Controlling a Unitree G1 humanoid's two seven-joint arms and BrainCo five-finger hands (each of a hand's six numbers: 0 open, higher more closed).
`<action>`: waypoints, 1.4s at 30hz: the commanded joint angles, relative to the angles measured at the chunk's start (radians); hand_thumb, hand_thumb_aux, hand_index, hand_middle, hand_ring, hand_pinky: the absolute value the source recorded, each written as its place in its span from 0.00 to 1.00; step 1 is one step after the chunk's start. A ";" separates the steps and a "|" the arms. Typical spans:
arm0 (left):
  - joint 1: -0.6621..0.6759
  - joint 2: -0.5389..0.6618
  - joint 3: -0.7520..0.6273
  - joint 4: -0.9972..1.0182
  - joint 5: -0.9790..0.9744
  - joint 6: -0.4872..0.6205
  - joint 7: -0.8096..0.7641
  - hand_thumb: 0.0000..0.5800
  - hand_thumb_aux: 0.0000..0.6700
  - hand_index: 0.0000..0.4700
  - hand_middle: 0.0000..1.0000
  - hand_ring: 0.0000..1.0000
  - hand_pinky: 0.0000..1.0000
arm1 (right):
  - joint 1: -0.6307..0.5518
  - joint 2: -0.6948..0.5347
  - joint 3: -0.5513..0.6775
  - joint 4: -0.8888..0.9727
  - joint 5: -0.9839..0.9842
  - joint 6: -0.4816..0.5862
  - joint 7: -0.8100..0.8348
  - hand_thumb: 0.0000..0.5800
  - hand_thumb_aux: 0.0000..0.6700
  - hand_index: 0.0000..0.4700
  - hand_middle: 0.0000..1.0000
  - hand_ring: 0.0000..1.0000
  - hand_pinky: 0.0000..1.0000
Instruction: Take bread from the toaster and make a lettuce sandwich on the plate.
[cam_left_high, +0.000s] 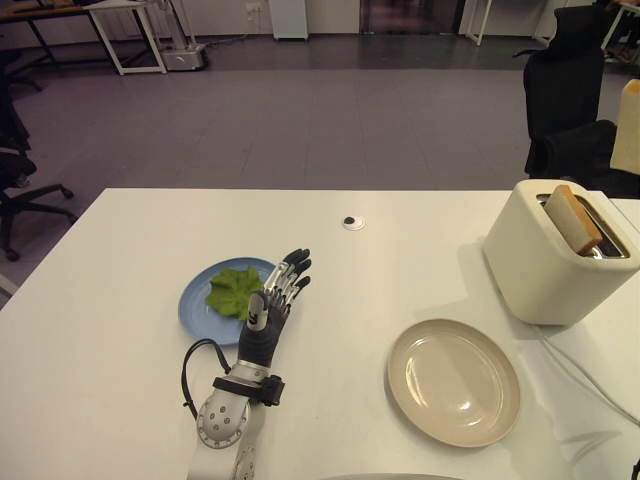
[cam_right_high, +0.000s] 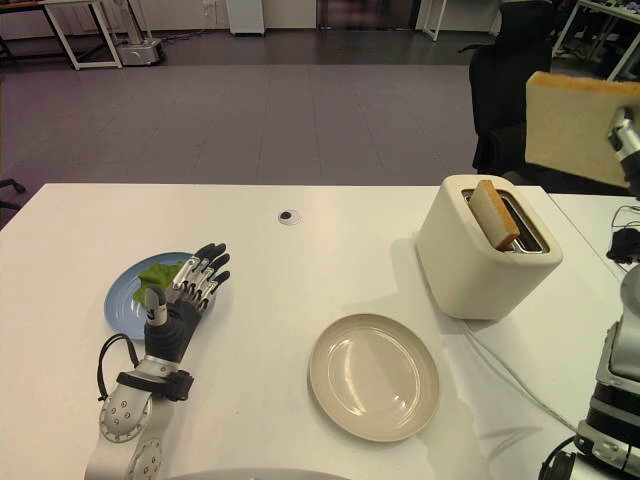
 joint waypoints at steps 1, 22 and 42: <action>0.001 0.000 -0.007 0.003 0.006 0.005 0.000 0.00 0.00 0.00 0.00 0.00 0.00 | 0.036 -0.002 0.002 -0.200 0.258 0.246 0.149 1.00 1.00 1.00 0.00 0.00 0.00; -0.042 0.038 0.085 0.046 -0.002 -0.001 -0.017 0.00 0.00 0.00 0.00 0.00 0.00 | 0.634 0.046 0.413 -0.352 0.202 0.376 0.574 1.00 1.00 1.00 0.00 0.00 0.00; -0.600 0.694 -0.022 0.928 1.041 -0.100 0.254 0.00 0.00 0.00 0.00 0.00 0.00 | 0.562 0.168 0.215 -0.573 0.139 0.323 0.419 0.00 0.00 0.00 0.00 0.00 0.00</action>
